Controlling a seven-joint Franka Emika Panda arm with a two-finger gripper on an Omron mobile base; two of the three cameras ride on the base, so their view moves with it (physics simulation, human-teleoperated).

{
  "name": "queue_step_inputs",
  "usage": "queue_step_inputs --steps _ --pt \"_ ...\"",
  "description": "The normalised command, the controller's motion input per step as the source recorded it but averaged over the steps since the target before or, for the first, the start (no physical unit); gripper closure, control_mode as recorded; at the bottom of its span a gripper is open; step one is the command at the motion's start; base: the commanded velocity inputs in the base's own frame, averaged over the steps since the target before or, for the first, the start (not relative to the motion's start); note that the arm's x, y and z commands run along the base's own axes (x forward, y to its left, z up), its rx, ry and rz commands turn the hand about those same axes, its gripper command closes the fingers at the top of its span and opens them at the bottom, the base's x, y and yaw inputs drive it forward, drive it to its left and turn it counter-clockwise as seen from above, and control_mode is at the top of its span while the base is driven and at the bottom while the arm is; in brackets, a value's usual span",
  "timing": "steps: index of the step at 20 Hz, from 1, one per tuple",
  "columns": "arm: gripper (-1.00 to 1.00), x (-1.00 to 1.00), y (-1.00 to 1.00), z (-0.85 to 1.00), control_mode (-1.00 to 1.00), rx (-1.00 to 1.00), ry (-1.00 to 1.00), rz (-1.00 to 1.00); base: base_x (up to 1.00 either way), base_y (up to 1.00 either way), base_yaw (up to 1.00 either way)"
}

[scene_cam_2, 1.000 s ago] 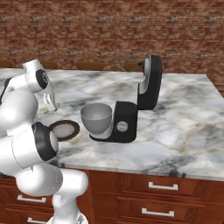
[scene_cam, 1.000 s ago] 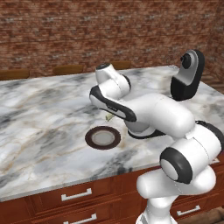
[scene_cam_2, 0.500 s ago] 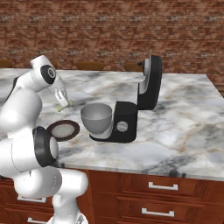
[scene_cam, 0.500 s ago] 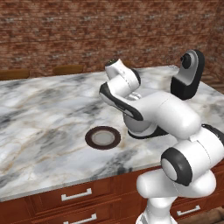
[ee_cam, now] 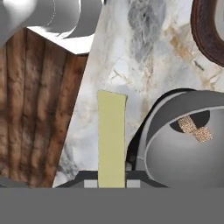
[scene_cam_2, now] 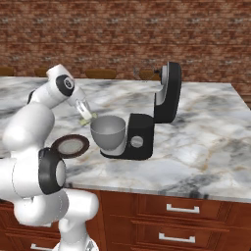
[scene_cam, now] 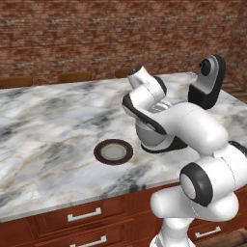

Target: Add butter and sugar cubes to the stand mixer bowl and then turn on the stand mixer to begin making frosting.

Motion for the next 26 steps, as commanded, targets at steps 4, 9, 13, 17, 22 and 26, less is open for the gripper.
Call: queue_step_inputs --steps 4,9,13,17,22,26 --pt "1.00 0.30 -0.23 0.00 -1.00 0.00 -0.03 -0.01 0.00 0.00 0.00" --pt "1.00 0.52 0.00 0.00 -1.00 0.00 -0.06 -0.05 0.00 0.00 0.00" --pt "1.00 0.58 0.00 -0.10 -1.00 0.00 -0.05 -0.03 0.00 0.00 0.00" --pt "1.00 0.28 -0.13 -0.39 -1.00 0.00 -0.05 -0.02 0.00 0.00 0.00" --pt "1.00 0.14 -0.28 -0.43 -1.00 0.00 -0.05 -0.03 0.00 0.00 0.00" --pt "1.00 0.00 -0.46 -0.39 -1.00 0.00 -0.05 -0.04 0.00 0.00 0.00"
